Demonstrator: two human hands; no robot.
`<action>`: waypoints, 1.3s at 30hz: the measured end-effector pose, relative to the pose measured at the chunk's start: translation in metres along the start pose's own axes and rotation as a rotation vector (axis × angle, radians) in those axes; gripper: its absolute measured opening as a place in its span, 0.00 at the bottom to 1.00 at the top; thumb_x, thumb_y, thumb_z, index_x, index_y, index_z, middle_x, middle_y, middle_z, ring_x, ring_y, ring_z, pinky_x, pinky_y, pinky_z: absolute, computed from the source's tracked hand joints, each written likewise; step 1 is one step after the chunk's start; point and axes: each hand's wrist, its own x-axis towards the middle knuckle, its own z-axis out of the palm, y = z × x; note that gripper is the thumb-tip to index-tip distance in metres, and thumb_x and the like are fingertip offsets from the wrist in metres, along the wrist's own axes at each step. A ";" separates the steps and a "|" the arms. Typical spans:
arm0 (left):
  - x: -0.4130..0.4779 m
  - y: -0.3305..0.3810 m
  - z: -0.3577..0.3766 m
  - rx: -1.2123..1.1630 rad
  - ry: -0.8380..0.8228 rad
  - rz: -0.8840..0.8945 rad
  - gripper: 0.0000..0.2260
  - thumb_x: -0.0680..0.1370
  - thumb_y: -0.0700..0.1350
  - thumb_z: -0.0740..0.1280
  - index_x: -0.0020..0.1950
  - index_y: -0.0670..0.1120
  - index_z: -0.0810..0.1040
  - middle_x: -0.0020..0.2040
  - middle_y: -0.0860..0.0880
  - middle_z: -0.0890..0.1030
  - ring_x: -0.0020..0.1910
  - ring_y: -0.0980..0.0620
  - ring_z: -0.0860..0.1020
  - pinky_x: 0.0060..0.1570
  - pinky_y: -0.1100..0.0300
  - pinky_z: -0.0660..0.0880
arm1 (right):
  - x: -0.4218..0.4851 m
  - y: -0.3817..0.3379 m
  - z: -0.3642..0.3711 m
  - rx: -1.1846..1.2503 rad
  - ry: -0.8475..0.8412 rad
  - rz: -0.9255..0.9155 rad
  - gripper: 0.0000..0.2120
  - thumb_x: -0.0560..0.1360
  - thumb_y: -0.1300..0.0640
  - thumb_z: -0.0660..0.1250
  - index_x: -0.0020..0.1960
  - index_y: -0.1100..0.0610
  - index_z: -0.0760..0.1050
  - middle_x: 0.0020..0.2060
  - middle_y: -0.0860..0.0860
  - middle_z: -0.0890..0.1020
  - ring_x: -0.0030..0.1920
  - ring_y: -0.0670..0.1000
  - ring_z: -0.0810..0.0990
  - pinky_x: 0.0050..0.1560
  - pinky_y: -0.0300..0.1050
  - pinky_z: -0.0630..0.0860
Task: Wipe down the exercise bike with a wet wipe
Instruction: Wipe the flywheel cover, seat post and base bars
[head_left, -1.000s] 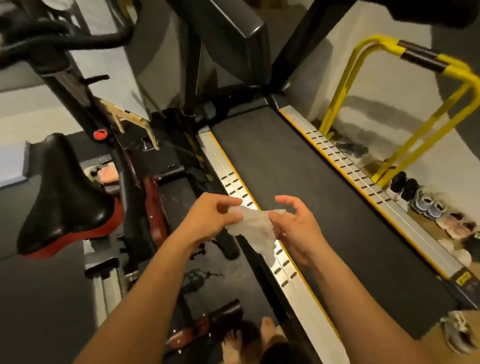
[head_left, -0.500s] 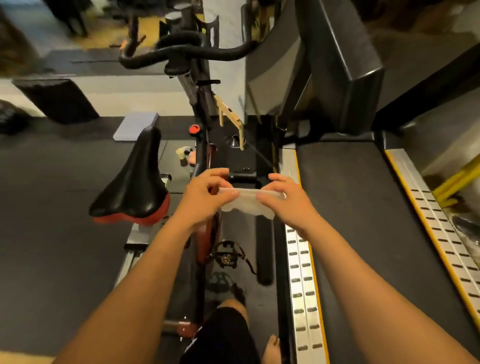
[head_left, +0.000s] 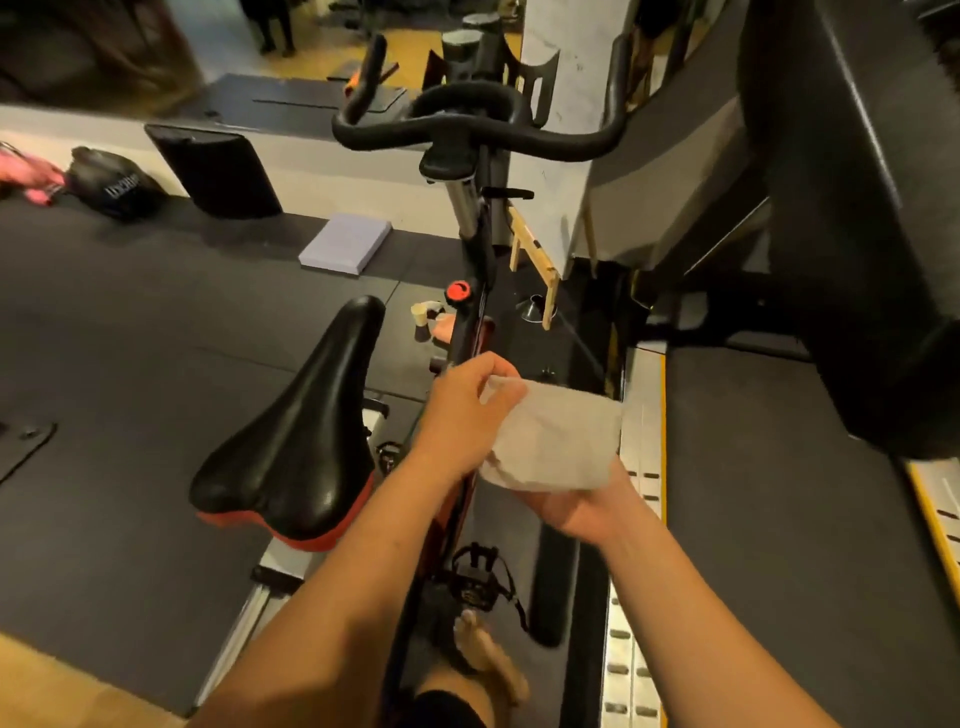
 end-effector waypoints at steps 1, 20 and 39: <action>0.015 -0.009 0.001 0.035 0.029 -0.016 0.05 0.78 0.45 0.68 0.43 0.54 0.78 0.43 0.54 0.79 0.43 0.56 0.76 0.39 0.65 0.68 | 0.015 -0.006 -0.001 0.031 -0.002 0.036 0.20 0.77 0.54 0.68 0.67 0.59 0.74 0.58 0.60 0.80 0.56 0.61 0.79 0.57 0.60 0.78; 0.179 -0.156 0.077 0.439 0.112 -0.065 0.25 0.82 0.52 0.61 0.79 0.52 0.60 0.81 0.53 0.52 0.80 0.53 0.44 0.78 0.50 0.42 | 0.311 -0.133 -0.035 0.297 0.266 -0.185 0.19 0.77 0.52 0.61 0.64 0.58 0.76 0.60 0.58 0.81 0.65 0.61 0.76 0.70 0.57 0.68; 0.248 -0.308 0.114 0.919 0.136 -0.522 0.37 0.80 0.66 0.53 0.80 0.50 0.41 0.69 0.43 0.67 0.64 0.43 0.70 0.63 0.50 0.66 | 0.534 -0.104 -0.067 -0.514 0.174 -0.814 0.11 0.80 0.45 0.58 0.50 0.50 0.76 0.35 0.43 0.79 0.36 0.46 0.76 0.38 0.39 0.70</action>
